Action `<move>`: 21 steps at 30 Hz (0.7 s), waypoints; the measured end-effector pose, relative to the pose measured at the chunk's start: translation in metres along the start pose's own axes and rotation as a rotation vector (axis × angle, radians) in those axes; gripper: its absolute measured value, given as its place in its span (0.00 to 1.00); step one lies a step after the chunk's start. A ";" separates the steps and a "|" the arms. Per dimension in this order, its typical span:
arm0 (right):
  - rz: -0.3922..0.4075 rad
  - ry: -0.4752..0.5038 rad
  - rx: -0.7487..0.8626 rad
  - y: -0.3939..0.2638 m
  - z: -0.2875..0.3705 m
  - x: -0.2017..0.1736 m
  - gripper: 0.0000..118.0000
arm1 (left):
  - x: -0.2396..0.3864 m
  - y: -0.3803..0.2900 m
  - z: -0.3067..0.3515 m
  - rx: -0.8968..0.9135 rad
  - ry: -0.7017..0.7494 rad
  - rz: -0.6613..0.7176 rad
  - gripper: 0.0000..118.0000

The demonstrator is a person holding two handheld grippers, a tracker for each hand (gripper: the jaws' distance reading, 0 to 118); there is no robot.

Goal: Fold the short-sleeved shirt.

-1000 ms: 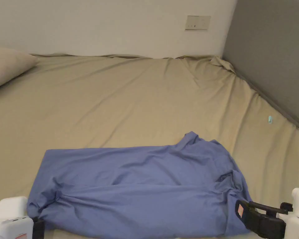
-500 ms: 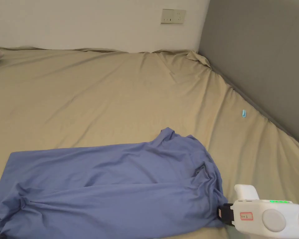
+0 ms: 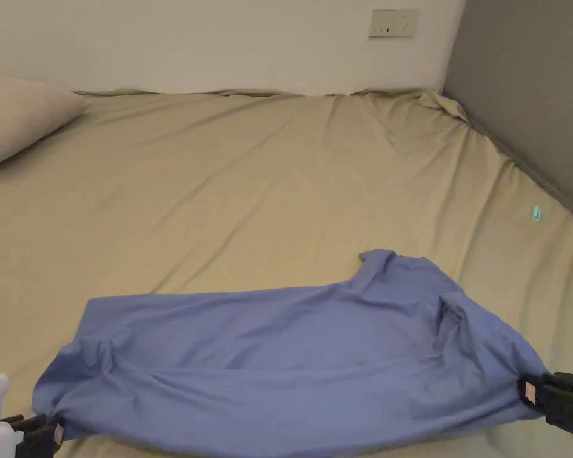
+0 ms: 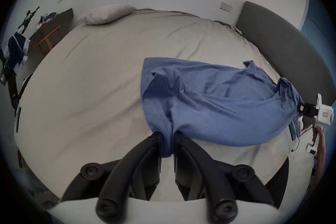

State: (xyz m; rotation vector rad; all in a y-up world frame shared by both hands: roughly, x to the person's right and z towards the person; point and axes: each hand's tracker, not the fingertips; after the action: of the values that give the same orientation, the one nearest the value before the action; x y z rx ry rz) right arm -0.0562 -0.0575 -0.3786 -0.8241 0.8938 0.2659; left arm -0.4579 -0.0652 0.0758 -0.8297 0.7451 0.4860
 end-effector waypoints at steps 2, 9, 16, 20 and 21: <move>-0.004 -0.013 -0.033 -0.019 0.006 -0.002 0.05 | -0.006 -0.027 0.002 -0.065 0.017 0.036 0.10; -0.007 -0.043 -0.174 -0.082 -0.016 0.000 0.05 | -0.003 -0.096 -0.023 -0.220 -0.002 0.112 0.10; 0.020 -0.066 -0.188 -0.079 -0.018 0.003 0.18 | -0.018 -0.084 -0.024 -0.201 0.004 0.108 0.14; 0.078 -0.149 -0.081 -0.069 0.027 -0.009 0.89 | -0.015 -0.077 0.032 -0.058 0.032 0.124 0.82; 0.078 -0.157 -0.061 -0.066 0.041 -0.014 0.89 | -0.014 -0.074 0.049 -0.024 0.034 0.131 0.82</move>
State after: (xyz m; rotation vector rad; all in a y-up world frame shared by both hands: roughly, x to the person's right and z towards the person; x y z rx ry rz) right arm -0.0067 -0.0699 -0.3187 -0.8140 0.7739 0.4223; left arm -0.4002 -0.0711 0.1442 -0.8163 0.8301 0.6004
